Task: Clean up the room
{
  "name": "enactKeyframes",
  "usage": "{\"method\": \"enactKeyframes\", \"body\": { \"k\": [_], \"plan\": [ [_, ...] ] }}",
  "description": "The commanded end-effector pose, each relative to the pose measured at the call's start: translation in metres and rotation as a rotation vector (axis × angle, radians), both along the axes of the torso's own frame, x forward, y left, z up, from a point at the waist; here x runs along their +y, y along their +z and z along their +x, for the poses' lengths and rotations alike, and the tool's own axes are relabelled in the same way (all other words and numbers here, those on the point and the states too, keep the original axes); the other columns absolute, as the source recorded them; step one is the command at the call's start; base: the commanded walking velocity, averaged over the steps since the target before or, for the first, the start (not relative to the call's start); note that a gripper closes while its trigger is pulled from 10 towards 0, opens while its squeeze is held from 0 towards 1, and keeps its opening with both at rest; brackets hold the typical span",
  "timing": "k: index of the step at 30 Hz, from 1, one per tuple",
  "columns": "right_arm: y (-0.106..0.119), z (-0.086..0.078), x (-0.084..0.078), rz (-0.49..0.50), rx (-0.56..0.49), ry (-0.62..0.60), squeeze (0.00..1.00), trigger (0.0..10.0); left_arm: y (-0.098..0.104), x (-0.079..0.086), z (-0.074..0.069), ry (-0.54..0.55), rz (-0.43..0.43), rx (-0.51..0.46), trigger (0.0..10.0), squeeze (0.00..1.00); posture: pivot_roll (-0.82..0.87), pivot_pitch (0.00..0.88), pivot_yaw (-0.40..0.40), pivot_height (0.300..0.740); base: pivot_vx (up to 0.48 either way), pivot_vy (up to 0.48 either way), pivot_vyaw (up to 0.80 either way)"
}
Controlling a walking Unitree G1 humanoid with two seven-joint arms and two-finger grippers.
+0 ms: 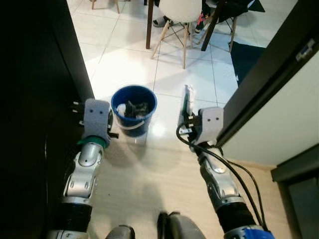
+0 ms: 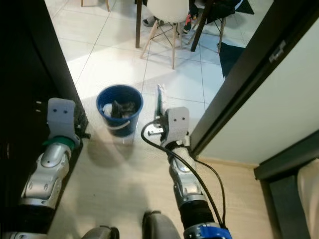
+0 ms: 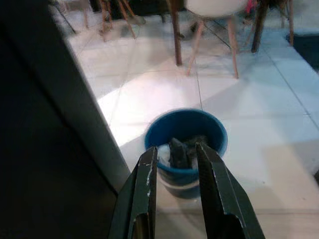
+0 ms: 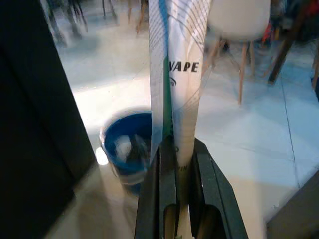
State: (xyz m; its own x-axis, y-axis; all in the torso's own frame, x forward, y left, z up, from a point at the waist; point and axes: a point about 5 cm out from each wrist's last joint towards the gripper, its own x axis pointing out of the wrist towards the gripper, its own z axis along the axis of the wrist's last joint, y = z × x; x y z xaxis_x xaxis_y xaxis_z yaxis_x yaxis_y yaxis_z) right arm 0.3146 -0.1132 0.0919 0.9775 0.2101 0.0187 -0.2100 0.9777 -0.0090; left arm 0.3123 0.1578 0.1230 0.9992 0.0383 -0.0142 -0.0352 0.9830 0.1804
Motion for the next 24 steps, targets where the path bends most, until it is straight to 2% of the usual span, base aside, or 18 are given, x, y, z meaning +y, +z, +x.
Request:
{"method": "enactKeyframes", "body": {
  "k": [1, 2, 3, 5, 6, 8, 10, 11, 20, 24],
  "plan": [
    [-0.008, -0.003, -0.001, -0.015, 0.036, -0.006, 0.0, 10.0, -0.01, 0.002, -0.004, 0.004, 0.006, 0.033, 10.0, 0.0, -0.01, 0.08, -0.007, 0.74, 0.48, 0.0, 0.0],
    [-0.012, -0.004, -0.002, -0.031, 0.055, -0.011, 0.0, 10.0, -0.015, 0.003, -0.006, 0.003, 0.014, 0.045, 10.0, 0.0, -0.01, 0.08, -0.007, 0.74, 0.48, 0.0, 0.0],
    [-0.025, -0.006, -0.009, -0.067, 0.115, -0.044, 0.0, 10.0, -0.028, 0.007, -0.011, 0.007, 0.02, 0.089, 10.0, 0.0, 0.0, 0.08, -0.008, 0.74, 0.48, 0.0, 0.0],
    [-0.025, -0.006, -0.009, -0.067, 0.115, -0.044, 0.0, 10.0, -0.028, 0.007, -0.011, 0.007, 0.02, 0.089, 10.0, 0.0, 0.0, 0.08, -0.008, 0.74, 0.48, 0.0, 0.0],
    [-0.033, -0.008, -0.013, -0.093, 0.155, -0.068, 0.0, 10.0, -0.037, 0.009, -0.015, 0.01, 0.024, 0.119, 10.0, 0.0, -0.01, 0.081, -0.007, 0.74, 0.48, 0.0, 0.0],
    [-0.033, -0.008, -0.013, -0.093, 0.155, -0.068, 0.0, 10.0, -0.037, 0.009, -0.015, 0.01, 0.024, 0.119, 10.0, 0.0, -0.01, 0.081, -0.007, 0.74, 0.48, 0.0, 0.0],
    [-0.04, -0.011, -0.019, -0.08, 0.183, -0.088, 0.0, 10.0, -0.049, 0.012, -0.022, 0.015, 0.02, 0.161, 10.0, 0.0, 0.0, 0.082, -0.009, 0.74, 0.48, 0.0, 0.0],
    [-0.04, -0.011, -0.019, -0.08, 0.183, -0.088, 0.0, 10.0, -0.049, 0.012, -0.022, 0.015, 0.02, 0.161, 10.0, 0.0, 0.0, 0.082, -0.009, 0.74, 0.48, 0.0, 0.0],
    [-0.02, -0.003, -0.013, -0.019, 0.049, -0.071, 0.0, 10.0, -0.045, 0.004, -0.018, -0.017, -0.001, 0.144, 10.0, 0.0, 0.0, 0.083, -0.008, 0.74, 0.48, 0.0, 0.0],
    [-0.016, -0.001, -0.011, -0.01, 0.027, -0.068, 0.0, 10.0, -0.043, 0.001, -0.017, -0.037, -0.01, 0.137, 10.0, 0.0, 0.0, 0.086, -0.006, 0.74, 0.48, 0.0, 0.0]
  ]
}}
